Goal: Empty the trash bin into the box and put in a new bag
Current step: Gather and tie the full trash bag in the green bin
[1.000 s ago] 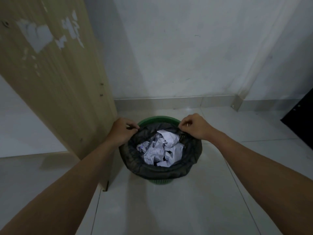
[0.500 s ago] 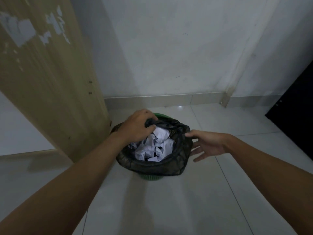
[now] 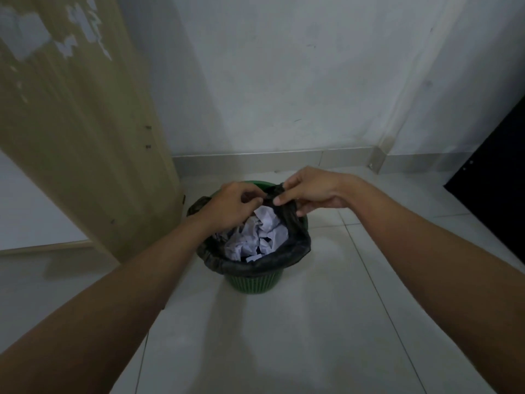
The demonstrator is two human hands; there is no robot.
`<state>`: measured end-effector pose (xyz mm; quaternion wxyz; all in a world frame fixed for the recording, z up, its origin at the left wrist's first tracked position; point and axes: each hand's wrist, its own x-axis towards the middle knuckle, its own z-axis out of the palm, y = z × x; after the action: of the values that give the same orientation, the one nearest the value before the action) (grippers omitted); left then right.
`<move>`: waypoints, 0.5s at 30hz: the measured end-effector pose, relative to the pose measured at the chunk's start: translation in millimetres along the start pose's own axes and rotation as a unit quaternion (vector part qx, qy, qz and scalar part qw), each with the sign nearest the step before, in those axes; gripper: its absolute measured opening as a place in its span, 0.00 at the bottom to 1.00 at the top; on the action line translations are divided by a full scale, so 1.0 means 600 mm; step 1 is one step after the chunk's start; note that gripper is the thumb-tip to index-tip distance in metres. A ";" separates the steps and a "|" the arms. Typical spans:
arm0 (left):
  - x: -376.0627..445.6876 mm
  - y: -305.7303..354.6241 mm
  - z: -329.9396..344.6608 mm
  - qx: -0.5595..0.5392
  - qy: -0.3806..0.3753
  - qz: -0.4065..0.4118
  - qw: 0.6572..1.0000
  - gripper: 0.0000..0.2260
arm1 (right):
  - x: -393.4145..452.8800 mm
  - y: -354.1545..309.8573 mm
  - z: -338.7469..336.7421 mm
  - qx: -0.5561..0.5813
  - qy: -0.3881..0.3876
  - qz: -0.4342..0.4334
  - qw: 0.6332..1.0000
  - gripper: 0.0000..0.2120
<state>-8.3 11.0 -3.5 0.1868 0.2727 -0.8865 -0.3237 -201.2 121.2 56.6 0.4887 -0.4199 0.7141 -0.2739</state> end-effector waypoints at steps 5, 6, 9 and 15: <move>-0.005 -0.009 -0.010 -0.044 0.010 -0.070 0.997 0.10 | 0.047 0.002 0.071 0.025 0.027 0.008 0.999 0.14; -0.006 -0.011 -0.010 -0.069 0.008 -0.099 0.993 0.10 | 0.052 0.006 0.080 0.036 0.021 0.017 0.999 0.15; -0.014 -0.010 -0.011 -0.088 0.018 -0.141 0.986 0.09 | 0.056 0.012 0.091 0.068 0.018 0.029 0.997 0.12; -0.039 0.031 -0.032 -0.050 -0.164 -0.078 0.982 0.05 | 0.054 0.012 0.070 0.049 0.043 0.013 0.998 0.12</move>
<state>13.0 27.8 19.3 0.0269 0.2744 -0.8638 -0.4216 -170.4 97.9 20.1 0.4811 -0.3741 0.7256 -0.3194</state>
